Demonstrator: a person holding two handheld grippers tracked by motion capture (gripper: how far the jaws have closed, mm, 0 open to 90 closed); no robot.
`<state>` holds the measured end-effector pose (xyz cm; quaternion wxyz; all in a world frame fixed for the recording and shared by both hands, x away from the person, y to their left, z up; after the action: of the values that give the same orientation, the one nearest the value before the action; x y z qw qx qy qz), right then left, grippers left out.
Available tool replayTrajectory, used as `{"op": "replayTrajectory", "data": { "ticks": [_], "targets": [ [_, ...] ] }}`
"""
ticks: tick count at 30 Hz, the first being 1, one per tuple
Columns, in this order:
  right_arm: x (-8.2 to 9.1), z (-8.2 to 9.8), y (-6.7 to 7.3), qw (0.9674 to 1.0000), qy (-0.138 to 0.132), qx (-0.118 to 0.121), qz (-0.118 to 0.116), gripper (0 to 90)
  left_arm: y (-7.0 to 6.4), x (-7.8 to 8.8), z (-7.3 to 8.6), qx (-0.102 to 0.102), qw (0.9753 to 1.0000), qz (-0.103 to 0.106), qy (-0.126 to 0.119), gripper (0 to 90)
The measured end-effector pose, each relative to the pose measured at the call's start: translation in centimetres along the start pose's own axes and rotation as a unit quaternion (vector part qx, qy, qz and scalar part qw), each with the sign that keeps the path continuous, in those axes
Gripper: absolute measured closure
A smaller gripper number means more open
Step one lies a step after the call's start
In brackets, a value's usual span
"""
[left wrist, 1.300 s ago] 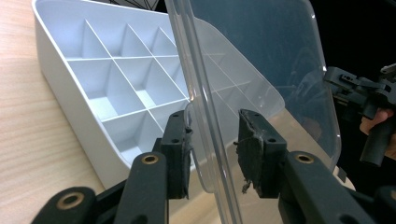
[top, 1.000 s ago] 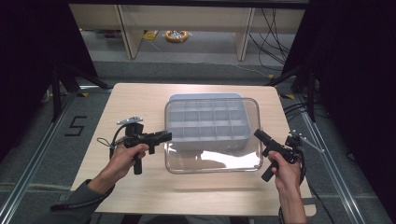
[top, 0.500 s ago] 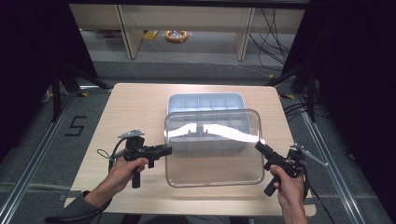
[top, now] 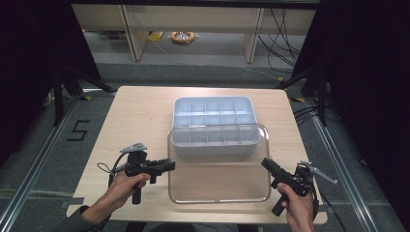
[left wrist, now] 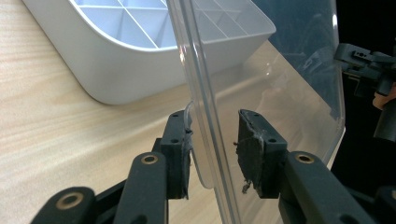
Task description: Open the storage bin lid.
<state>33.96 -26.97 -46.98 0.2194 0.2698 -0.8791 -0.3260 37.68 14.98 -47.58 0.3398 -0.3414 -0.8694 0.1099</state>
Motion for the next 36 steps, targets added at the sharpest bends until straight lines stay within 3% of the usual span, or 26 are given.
{"op": "replayTrajectory", "data": {
  "ticks": [1,2,4,5,8,9,10,12,13,15,16,19,21,23,25,26,28,29,30,31,33,35,36],
  "targets": [
    [0.1,0.2,-0.1,1.0,0.001,0.002,-0.002,64.1,-0.1,0.0,0.1,0.002,1.0,0.002,0.0,63.8],
    [0.1,0.5,0.0,0.9999,0.003,-0.014,0.0,64.1,-0.1,0.1,0.3,0.001,1.0,0.004,0.001,63.8],
    [0.3,0.8,-0.2,1.0,0.006,-0.005,0.001,64.0,-0.2,0.1,0.6,-0.002,1.0,0.004,0.006,63.7],
    [0.5,1.0,-0.1,0.9998,0.006,-0.021,0.001,64.0,-0.2,0.1,0.8,-0.002,1.0,0.004,0.007,63.6],
    [0.9,1.3,-0.4,1.0,0.008,0.002,0.003,63.9,-0.3,0.0,1.3,-0.005,0.9999,0.006,0.014,63.8],
    [0.9,1.5,-0.2,0.9997,0.005,-0.023,0.003,63.8,-0.4,-0.1,1.4,-0.003,0.9999,0.005,0.015,63.8],
    [0.9,1.5,-0.2,0.9997,0.005,-0.023,0.003,63.8,-0.4,-0.1,1.4,-0.003,0.9999,0.005,0.015,63.7],
    [1.2,1.8,-0.6,0.9998,0.012,0.002,0.013,63.7,-0.4,-0.2,2.0,-0.008,0.9997,0.003,0.023,63.5],
    [1.2,1.9,-0.5,0.9999,0.012,-0.01,0.007,63.7,-0.4,-0.2,2.1,-0.007,0.9997,0.0,0.025,63.4],
    [1.4,2.2,-0.6,0.9998,0.015,-0.002,0.01,63.6,-0.4,-0.2,2.4,-0.009,0.9996,0.003,0.028,63.3],
    [1.4,2.3,-0.4,0.9998,0.011,-0.016,0.007,63.6,-0.4,-0.2,2.5,-0.009,0.9995,0.003,0.03,63.3],
    [1.5,2.8,-0.8,0.9997,0.02,0.005,0.009,63.5,-0.3,-0.3,2.7,-0.013,0.9994,-0.003,0.033,63.1],
    [1.6,2.9,-0.8,0.9997,0.023,0.006,0.012,63.2,-0.3,-0.4,2.9,-0.014,0.9993,-0.006,0.033,62.8],
    [1.6,3.4,-0.8,0.999,0.032,-0.016,0.026,62.9,-0.3,-0.6,3.2,-0.01,0.9992,-0.005,0.039,62.7],
    [1.7,3.6,-0.9,0.9988,0.035,-0.031,0.016,63.2,-0.2,-0.8,3.5,-0.009,0.9989,-0.004,0.046,62.1],
    [1.6,3.7,-1.4,0.9992,0.034,-0.006,0.021,63.1,-0.3,-0.9,3.6,-0.009,0.9988,-0.007,0.047,61.8],
    [1.7,3.9,-1.0,0.9983,0.039,-0.038,0.022,62.7,-0.4,-0.9,3.8,-0.013,0.9988,-0.005,0.047,61.1],
    [1.7,3.9,-1.2,0.9985,0.039,-0.028,0.025,62.8,-0.4,-0.9,3.9,-0.02,0.9984,-0.004,0.053,60.8],
    [1.6,3.9,-1.7,0.9987,0.039,-0.001,0.033,62.8,-0.3,-0.9,4.0,-0.024,0.9982,-0.005,0.056,60.5],
    [1.7,4.0,-1.6,0.999,0.039,-0.009,0.02,62.8,-0.5,-1.0,4.1,-0.016,0.9985,-0.005,0.053,60.2],
    [1.7,4.1,-1.6,0.9986,0.044,-0.015,0.024,62.4,-0.5,-1.1,4.3,-0.022,0.9981,-0.007,0.058,59.1],
    [1.6,4.3,-1.9,0.9981,0.048,0.004,0.039,62.2,-0.5,-1.1,4.5,-0.023,0.9977,-0.006,0.063,58.5],
    [1.6,4.4,-1.8,0.9981,0.052,0.0,0.032,62.0,-0.5,-1.1,4.6,-0.026,0.9975,-0.006,0.066,58.4]
  ]
}}
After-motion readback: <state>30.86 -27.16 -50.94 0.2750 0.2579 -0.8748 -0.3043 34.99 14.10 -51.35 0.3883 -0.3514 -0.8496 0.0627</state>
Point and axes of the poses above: each handheld gripper's, and its own axes: x roughly backward along the jaws, z roughly out of its underside, y roughly to its left, the point moved 3 cm from there along -x, roughly forward along the jaws, and after that the axes turned 10 degrees about -z, right-handed, at the moved point
